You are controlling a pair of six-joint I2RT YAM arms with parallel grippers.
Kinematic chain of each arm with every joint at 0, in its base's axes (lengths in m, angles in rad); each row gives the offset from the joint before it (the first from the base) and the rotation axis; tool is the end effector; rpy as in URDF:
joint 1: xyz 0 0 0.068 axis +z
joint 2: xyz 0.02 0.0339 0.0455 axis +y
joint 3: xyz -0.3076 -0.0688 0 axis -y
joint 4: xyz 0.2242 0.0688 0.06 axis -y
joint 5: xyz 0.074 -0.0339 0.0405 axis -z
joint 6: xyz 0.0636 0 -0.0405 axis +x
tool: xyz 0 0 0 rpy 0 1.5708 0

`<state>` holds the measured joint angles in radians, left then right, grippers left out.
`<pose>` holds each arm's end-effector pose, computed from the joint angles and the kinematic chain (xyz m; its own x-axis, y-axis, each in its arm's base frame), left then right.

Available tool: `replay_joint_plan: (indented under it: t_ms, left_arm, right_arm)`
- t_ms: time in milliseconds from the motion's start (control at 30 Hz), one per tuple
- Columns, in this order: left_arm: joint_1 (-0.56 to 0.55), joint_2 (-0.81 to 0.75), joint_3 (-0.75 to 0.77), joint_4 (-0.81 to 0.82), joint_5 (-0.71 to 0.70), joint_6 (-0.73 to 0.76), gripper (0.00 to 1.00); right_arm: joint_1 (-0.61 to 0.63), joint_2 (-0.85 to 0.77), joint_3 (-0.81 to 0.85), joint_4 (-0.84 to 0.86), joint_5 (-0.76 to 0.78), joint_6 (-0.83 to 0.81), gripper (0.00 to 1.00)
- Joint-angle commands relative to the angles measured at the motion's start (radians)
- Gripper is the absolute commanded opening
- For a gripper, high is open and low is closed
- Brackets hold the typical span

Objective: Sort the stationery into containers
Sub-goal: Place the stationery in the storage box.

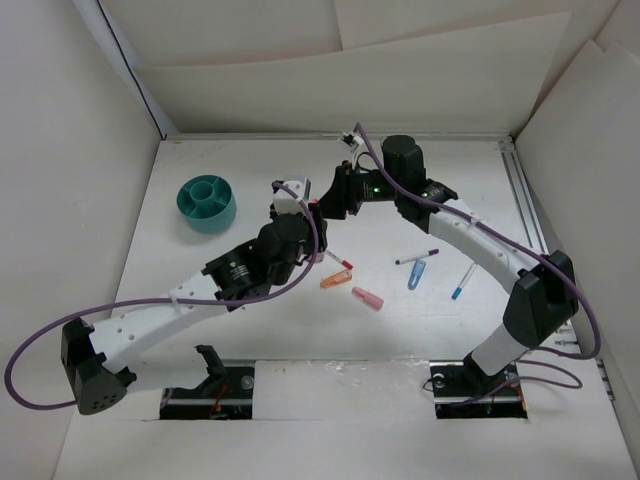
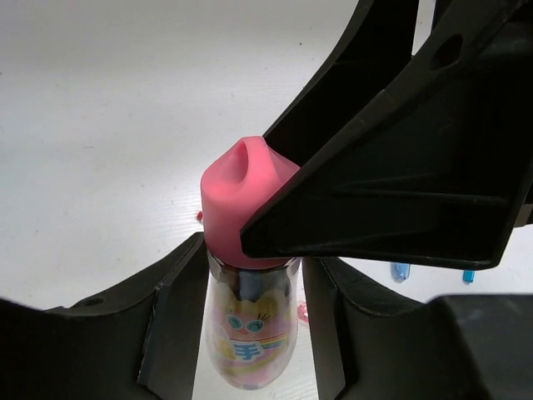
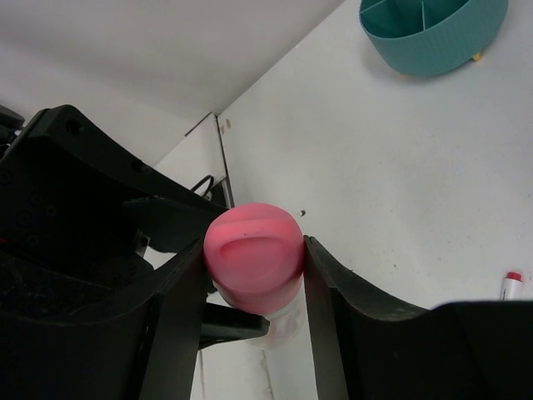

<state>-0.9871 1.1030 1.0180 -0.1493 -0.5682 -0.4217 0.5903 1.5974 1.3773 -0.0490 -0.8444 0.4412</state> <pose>0.1575 -0.1763 0.3992 -0.2865 -0.1921 -0.9386 0.3261 0.9016 -0.2841 0.2827 0.2466 0.3997 -0.6133 -0.0695 -0.7868 -0.7813 0.1994 0.5914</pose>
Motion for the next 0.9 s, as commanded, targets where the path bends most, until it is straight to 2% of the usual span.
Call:
replay_joint_plan:
  t_ms: [0, 100, 133, 233, 333, 367, 433, 667, 700, 833, 867]
  left_arm:
    - [0.004, -0.002, 0.053, 0.063, -0.033, 0.004, 0.09]
    - [0.004, -0.014, 0.053, 0.063, -0.042, -0.014, 0.03]
    - [0.004, -0.014, 0.039, 0.063, -0.042, -0.014, 0.00]
    - [0.004, -0.038, 0.018, 0.076, -0.042, -0.025, 0.00]
    - [0.004, -0.058, 0.008, 0.076, -0.052, -0.035, 0.00]
    - [0.004, -0.058, 0.008, 0.067, -0.061, -0.045, 0.00]
    - [0.004, -0.058, 0.008, 0.067, -0.061, -0.045, 0.00]
    - [0.004, -0.068, -0.012, 0.056, -0.097, -0.087, 0.00]
    - [0.004, -0.068, -0.012, 0.047, -0.108, -0.098, 0.00]
    - [0.004, -0.046, -0.012, 0.068, -0.199, -0.158, 0.00]
    - [0.004, -0.035, -0.012, 0.068, -0.260, -0.169, 0.00]
  right_arm:
    - [0.026, -0.008, 0.019, 0.044, -0.093, 0.016, 0.23]
    - [0.026, -0.008, 0.019, 0.044, -0.073, 0.025, 0.32]
    - [0.026, -0.008, 0.019, 0.044, -0.073, 0.034, 0.41]
    - [0.016, -0.019, 0.019, 0.044, -0.047, 0.054, 0.58]
    - [-0.006, -0.028, 0.019, 0.064, -0.029, 0.082, 0.60]
    - [-0.006, -0.028, 0.019, 0.075, -0.028, 0.082, 0.65]
    - [-0.017, -0.028, 0.029, 0.075, -0.015, 0.094, 0.65]
    - [-0.070, -0.028, 0.049, 0.104, 0.043, 0.157, 0.85]
    - [-0.081, -0.039, 0.049, 0.104, 0.065, 0.166, 0.89]
    - [-0.150, -0.088, 0.028, 0.104, 0.241, 0.192, 0.89]
    - [-0.177, -0.106, 0.013, 0.104, 0.342, 0.192, 0.89]
